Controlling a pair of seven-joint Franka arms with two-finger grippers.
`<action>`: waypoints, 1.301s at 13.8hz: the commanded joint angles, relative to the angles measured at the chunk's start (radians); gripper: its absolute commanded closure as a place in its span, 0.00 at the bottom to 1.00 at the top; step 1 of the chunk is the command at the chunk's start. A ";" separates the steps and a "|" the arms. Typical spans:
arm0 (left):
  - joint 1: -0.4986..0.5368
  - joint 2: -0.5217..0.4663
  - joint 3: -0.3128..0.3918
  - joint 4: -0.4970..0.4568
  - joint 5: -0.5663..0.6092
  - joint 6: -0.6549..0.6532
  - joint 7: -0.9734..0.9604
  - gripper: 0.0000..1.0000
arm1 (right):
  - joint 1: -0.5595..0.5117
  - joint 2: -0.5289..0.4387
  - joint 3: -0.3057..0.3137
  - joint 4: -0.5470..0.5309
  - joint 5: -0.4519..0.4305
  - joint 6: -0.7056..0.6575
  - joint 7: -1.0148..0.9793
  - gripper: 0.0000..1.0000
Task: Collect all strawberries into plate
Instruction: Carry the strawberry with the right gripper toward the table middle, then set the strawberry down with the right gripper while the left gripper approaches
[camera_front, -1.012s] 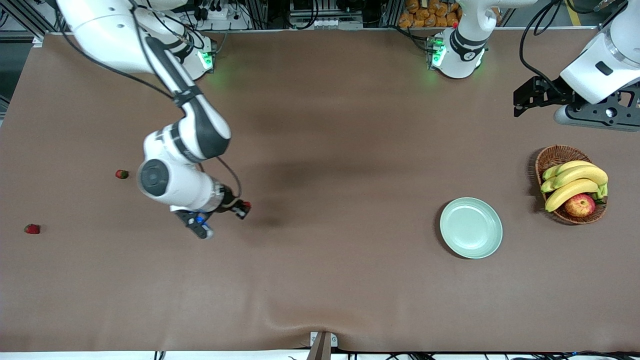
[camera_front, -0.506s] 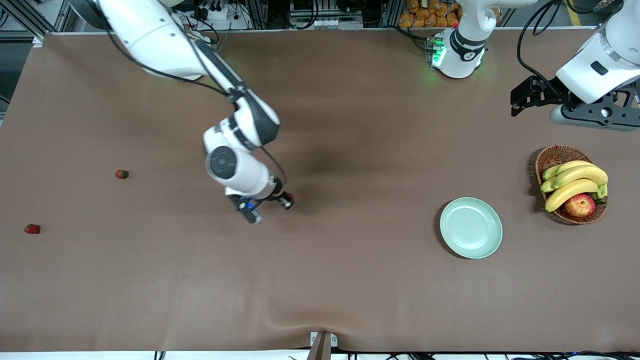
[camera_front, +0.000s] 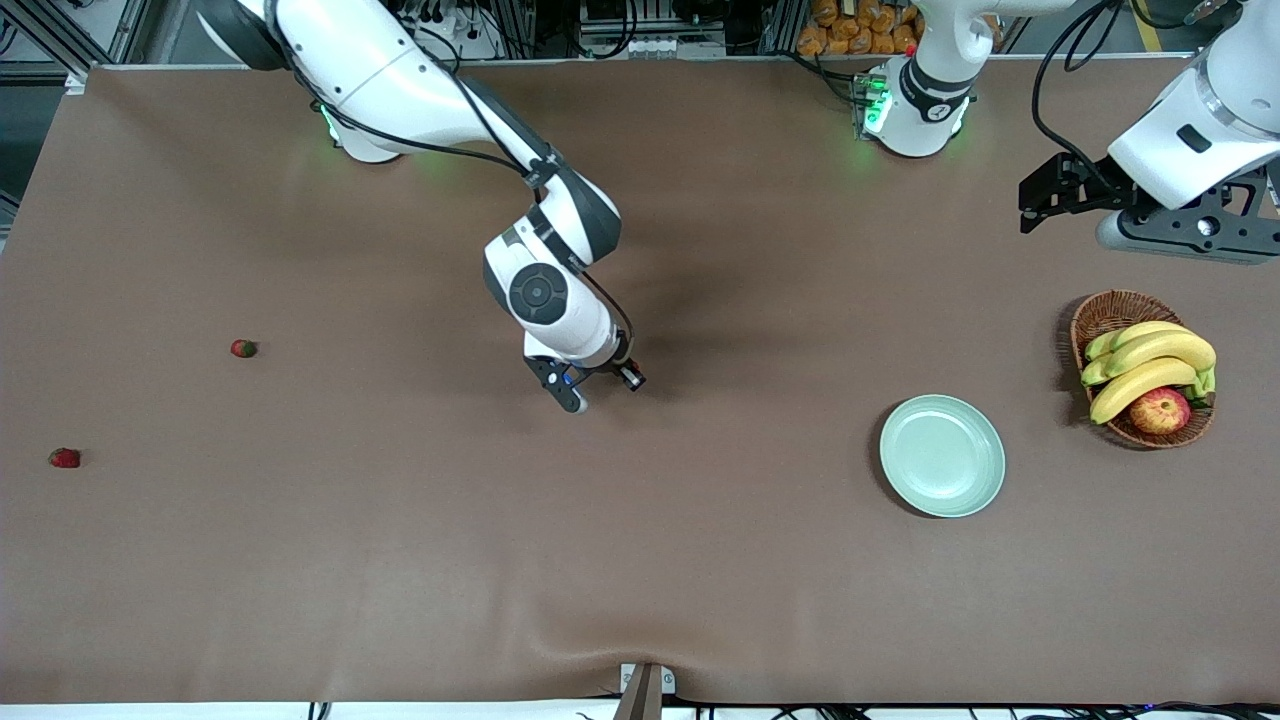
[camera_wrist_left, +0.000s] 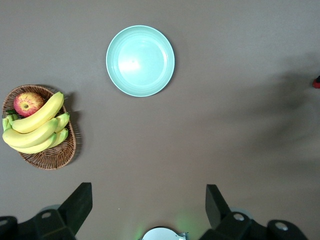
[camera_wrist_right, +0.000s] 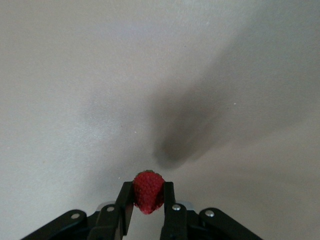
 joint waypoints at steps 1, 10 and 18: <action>0.002 0.000 -0.001 0.005 -0.017 -0.012 0.006 0.00 | 0.035 0.047 -0.026 0.036 -0.008 0.027 0.034 1.00; -0.059 0.089 -0.003 0.013 -0.028 0.014 -0.051 0.00 | 0.020 0.020 -0.047 0.132 -0.043 -0.127 0.057 0.00; -0.262 0.325 -0.003 0.045 -0.063 0.238 -0.217 0.00 | -0.140 -0.020 -0.056 0.384 -0.032 -0.529 -0.034 0.00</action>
